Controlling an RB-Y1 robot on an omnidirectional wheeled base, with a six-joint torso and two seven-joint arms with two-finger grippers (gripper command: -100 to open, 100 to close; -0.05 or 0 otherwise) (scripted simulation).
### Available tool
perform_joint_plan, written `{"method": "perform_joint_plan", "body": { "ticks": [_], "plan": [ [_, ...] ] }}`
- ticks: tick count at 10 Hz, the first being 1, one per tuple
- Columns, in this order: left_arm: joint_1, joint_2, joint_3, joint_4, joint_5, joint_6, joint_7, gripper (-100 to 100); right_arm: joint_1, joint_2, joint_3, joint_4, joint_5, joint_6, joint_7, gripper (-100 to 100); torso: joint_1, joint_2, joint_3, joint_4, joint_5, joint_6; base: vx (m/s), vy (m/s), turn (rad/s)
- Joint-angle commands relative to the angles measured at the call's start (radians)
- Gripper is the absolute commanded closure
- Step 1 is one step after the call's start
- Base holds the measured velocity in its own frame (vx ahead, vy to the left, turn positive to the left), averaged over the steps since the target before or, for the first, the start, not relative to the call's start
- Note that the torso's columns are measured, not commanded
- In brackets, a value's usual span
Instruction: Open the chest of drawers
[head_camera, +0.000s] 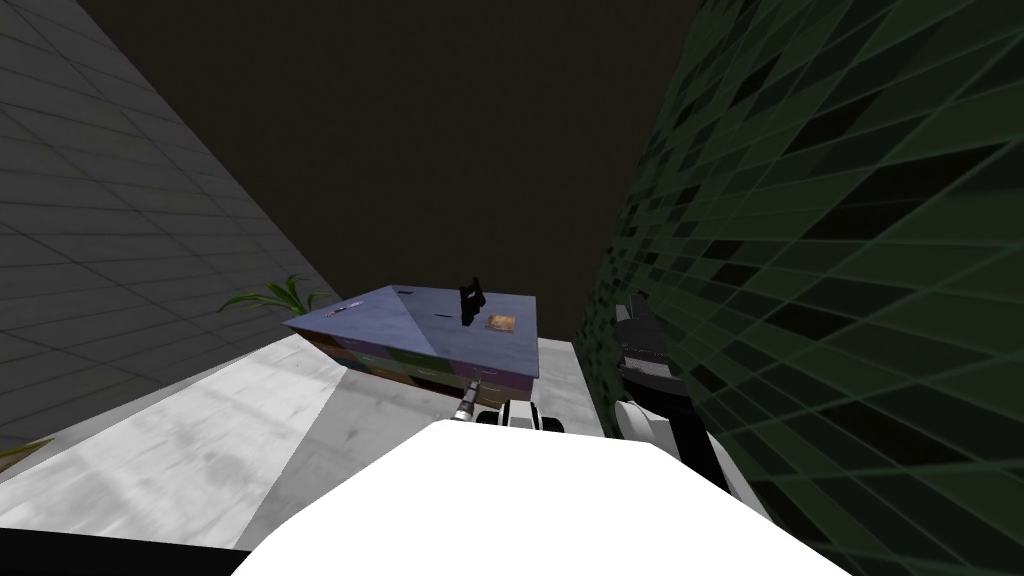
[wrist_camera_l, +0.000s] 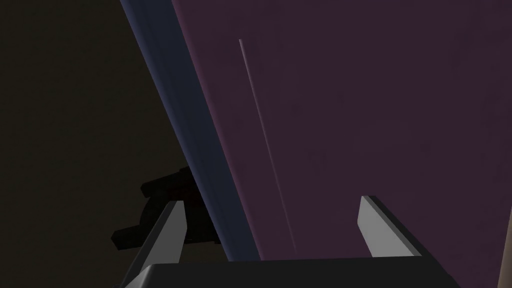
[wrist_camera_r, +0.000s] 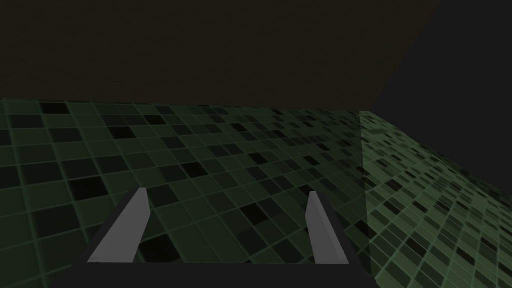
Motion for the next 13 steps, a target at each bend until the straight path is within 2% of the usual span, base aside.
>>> {"method": "perform_joint_plan", "body": {
  "ticks": [1,2,3,4,5,6,7,8,12,13],
  "plan": [
    [-0.022,0.001,0.003,-0.008,0.003,0.028,0.003,-100,0.000,0.000,0.000,0.000,0.000,0.000,0.000,0,0.001,0.000,0.000,0.000,0.000,0.000,0.032,-0.017,-0.008],
    [-0.011,0.002,0.001,-0.009,0.001,0.015,0.003,-100,0.000,0.000,0.000,0.000,0.000,0.000,0.000,0,0.000,-0.002,-0.001,0.000,0.000,0.000,0.022,-0.010,-0.003],
    [-0.013,0.002,0.002,-0.010,0.002,0.021,0.004,100,0.000,0.000,0.000,0.000,0.000,0.000,0.000,0,0.000,-0.001,-0.001,0.000,0.000,0.000,0.000,0.000,0.000],
    [-0.059,-0.005,0.017,0.032,0.014,0.017,-0.009,100,0.000,0.000,0.000,0.000,0.000,0.000,0.000,0,0.002,-0.003,0.000,-0.002,0.001,0.001,-0.117,0.028,-0.082],
    [-0.059,-0.005,0.017,0.032,0.014,0.017,-0.009,100,0.000,0.000,0.000,0.000,0.000,0.000,0.000,0,0.005,-0.003,0.000,-0.004,0.003,0.001,-0.154,0.042,-0.078],
    [-0.081,-0.009,0.025,0.054,0.020,0.018,-0.015,100,0.000,0.000,0.000,0.000,0.000,0.000,0.000,0,0.004,0.001,0.000,-0.003,0.002,-0.001,-0.160,0.035,-0.038],
    [-0.104,-0.012,0.034,0.076,0.027,0.019,-0.022,100,0.000,0.000,0.000,0.000,0.000,0.000,0.000,0,-0.001,0.005,0.001,0.003,-0.002,-0.001,-0.164,0.010,-0.044],
    [-0.104,-0.012,0.034,0.076,0.027,0.019,-0.022,100,0.000,0.000,0.000,0.000,0.000,0.000,0.000,0,-0.007,0.008,0.003,0.008,-0.006,0.000,-0.104,0.013,-0.018],
    [-0.193,-0.025,0.066,0.166,0.052,0.022,-0.048,100,0.000,0.000,0.000,0.000,0.000,0.000,0.000,0,-0.005,0.010,0.004,0.008,-0.005,-0.001,-0.137,0.025,-0.062],
    [-0.193,-0.025,0.066,0.166,0.052,0.022,-0.048,100,0.000,0.000,0.000,0.000,0.000,0.000,0.000,0,-0.006,0.010,0.004,0.008,-0.005,-0.001,-0.119,0.021,-0.012]
  ]
}}
